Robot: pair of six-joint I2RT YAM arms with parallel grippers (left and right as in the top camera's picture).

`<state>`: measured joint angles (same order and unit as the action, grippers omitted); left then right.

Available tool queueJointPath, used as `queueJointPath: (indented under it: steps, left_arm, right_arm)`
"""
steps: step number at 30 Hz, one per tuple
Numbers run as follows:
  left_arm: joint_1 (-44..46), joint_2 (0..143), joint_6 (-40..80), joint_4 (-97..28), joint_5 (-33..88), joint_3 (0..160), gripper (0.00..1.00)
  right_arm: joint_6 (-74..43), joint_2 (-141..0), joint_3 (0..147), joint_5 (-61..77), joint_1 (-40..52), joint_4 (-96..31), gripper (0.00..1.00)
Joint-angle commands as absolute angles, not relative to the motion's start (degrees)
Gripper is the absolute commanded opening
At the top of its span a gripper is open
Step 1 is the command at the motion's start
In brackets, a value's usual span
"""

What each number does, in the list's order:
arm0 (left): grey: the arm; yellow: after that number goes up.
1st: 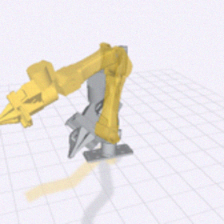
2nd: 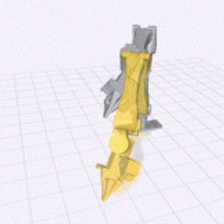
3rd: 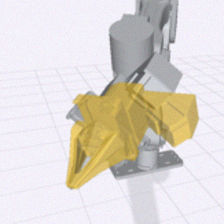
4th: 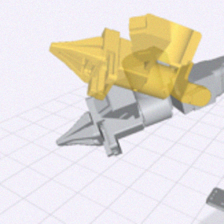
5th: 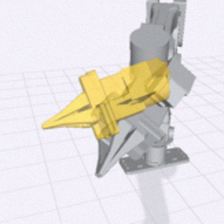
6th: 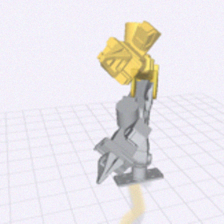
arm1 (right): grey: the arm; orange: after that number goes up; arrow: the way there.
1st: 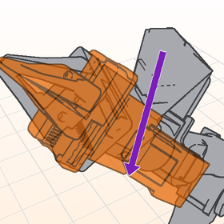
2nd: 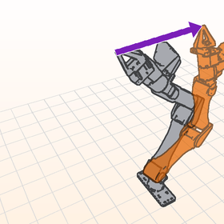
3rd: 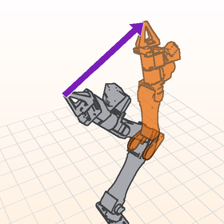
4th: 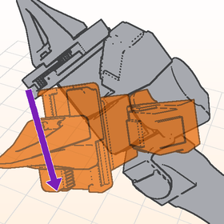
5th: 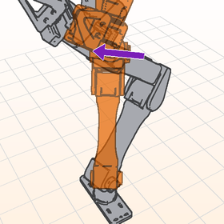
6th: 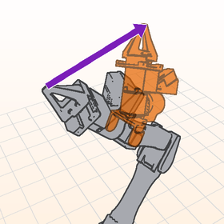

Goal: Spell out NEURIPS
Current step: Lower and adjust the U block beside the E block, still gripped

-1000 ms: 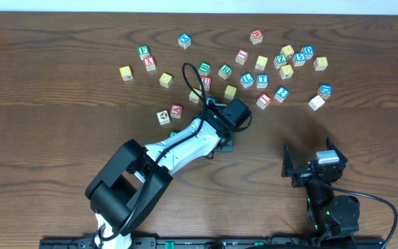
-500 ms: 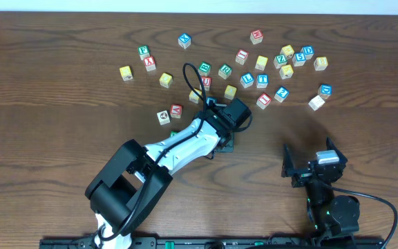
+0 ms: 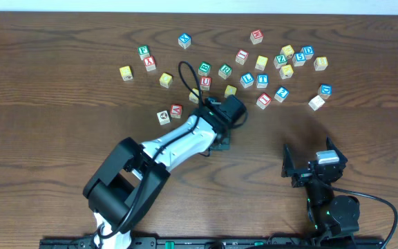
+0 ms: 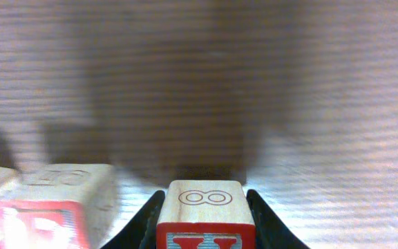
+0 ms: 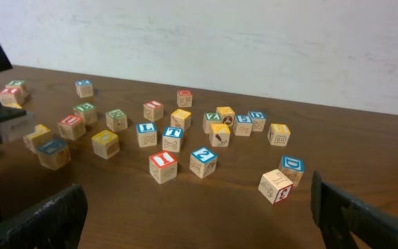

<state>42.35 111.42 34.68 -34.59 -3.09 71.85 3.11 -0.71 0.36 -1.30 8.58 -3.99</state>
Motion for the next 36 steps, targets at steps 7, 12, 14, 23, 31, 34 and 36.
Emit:
queueJointPath:
  steps: [7,12,14,23,31,34,36]
  left_arm:
    - [38.7,109.91,34.26,-35.7,-1.65,71.46,0.07]
    - [38.68,109.91,34.26,-35.77,-1.67,71.46,0.08]
    - [38.68,109.91,34.24,-35.75,-1.69,71.46,0.07]
    - [38.3,109.91,34.06,-35.7,-2.15,71.46,0.07]
    - [36.88,109.91,32.99,-35.75,-2.13,71.46,0.08]
    - [36.27,109.91,32.77,-35.79,-2.11,71.46,0.08]
    - [36.18,109.91,32.56,-35.9,-2.09,71.46,0.08]
  right_arm:
    - [2.39,-0.49,0.32,-1.8,8.14,-4.16,0.99]
    - [2.37,-0.49,0.32,-1.8,8.14,-4.16,0.99]
    - [2.39,-0.49,0.32,-1.8,8.14,-4.16,0.99]
    - [2.39,-0.49,0.32,-1.8,8.14,-4.14,0.99]
    - [2.39,-0.49,0.32,-1.8,8.14,-4.16,0.99]
    - [2.37,-0.49,0.32,-1.8,8.14,-4.14,0.99]
    - [2.37,-0.49,0.32,-1.8,8.14,-4.14,0.99]
